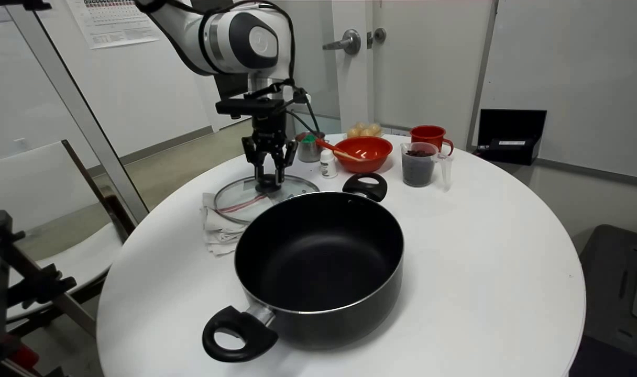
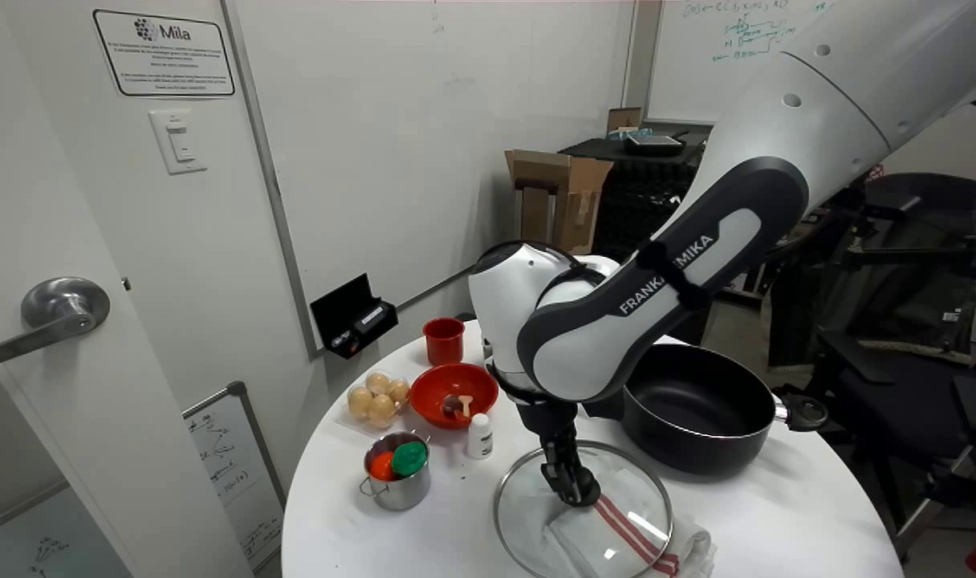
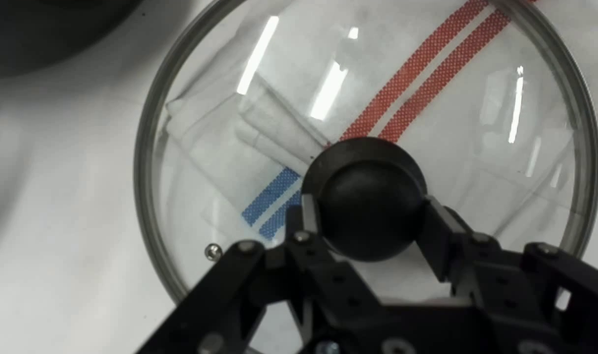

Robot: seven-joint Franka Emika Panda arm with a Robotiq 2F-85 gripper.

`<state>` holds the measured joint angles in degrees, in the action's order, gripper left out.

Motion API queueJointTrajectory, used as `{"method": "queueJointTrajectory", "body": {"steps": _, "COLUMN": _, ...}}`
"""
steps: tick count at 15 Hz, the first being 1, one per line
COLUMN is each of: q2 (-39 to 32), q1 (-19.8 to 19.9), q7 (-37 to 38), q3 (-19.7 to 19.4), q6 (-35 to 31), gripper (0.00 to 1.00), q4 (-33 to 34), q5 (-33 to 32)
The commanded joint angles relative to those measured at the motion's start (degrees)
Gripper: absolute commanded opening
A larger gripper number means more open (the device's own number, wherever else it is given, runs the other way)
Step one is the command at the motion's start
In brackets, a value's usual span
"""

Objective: Move open the lid of the pot

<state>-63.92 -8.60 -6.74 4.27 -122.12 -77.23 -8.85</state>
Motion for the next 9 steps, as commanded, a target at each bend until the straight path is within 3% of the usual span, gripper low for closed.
{"method": "queueJointTrajectory", "body": {"steps": 1, "q2": -1.56, "q1": -0.45, "q7": -1.51, "q3": -0.35, "q6": 2.76, "gripper": 0.77, "q4": 3.9, "q5": -0.39}}
{"method": "queueJointTrajectory", "body": {"steps": 4, "q2": 0.86, "q1": 0.48, "q7": -3.46, "q3": 0.42, "q6": 1.93, "gripper": 0.97, "q4": 1.28, "q5": -0.1}}
{"method": "queueJointTrajectory", "body": {"steps": 9, "q2": 8.18, "q1": 2.62, "q7": -8.5, "q3": 1.98, "q6": 0.34, "gripper": 1.0, "q4": -7.37, "q5": 0.33}}
